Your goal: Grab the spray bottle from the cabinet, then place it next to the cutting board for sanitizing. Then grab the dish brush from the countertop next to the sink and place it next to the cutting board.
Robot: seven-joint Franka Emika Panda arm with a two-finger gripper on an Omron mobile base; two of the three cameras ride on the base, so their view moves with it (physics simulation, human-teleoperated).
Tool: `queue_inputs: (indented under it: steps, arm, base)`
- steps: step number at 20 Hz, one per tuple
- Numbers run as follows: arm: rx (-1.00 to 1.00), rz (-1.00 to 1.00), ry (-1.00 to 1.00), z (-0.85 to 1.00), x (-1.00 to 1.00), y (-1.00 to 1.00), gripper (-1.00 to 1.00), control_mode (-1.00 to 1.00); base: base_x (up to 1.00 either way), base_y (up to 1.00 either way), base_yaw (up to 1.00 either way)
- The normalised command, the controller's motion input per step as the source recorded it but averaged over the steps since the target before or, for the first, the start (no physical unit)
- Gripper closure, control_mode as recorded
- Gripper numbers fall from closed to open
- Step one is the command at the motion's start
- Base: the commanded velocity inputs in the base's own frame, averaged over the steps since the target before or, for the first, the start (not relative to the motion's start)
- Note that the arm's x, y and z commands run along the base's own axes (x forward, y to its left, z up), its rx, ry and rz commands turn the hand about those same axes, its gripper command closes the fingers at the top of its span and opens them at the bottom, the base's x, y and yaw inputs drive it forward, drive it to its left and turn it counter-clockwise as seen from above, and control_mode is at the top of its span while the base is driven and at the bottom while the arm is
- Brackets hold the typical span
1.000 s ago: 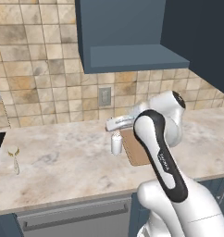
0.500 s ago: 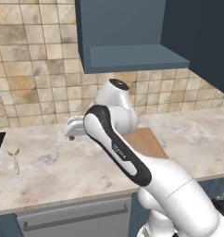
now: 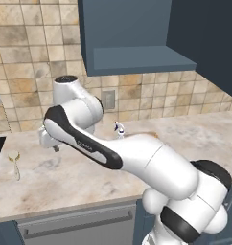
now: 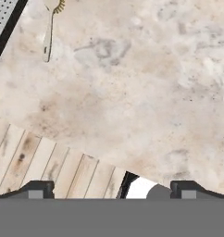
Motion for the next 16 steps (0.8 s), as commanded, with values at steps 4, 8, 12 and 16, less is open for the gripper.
queue_inputs:
  steps: [4, 8, 12, 16]
  arm:
    - [-0.06, 0.0, 0.0, -0.48, 0.0, -0.94, -1.0, -1.0]
    - [0.0, 0.0, 0.0, -0.74, -0.05, -0.8, -1.0, -1.0]
    - [0.0, -0.01, -0.04, -0.36, -0.07, -0.03, -1.0, -1.0]
    - [0.0, -0.01, -0.07, 0.0, -0.15, -0.07, -1.0, -1.0]
  base:
    - [0.0, 0.0, 0.0]
    - [0.0, 0.0, 0.0]
    - [0.0, 0.0, 0.0]
    - [0.0, 0.0, 0.0]
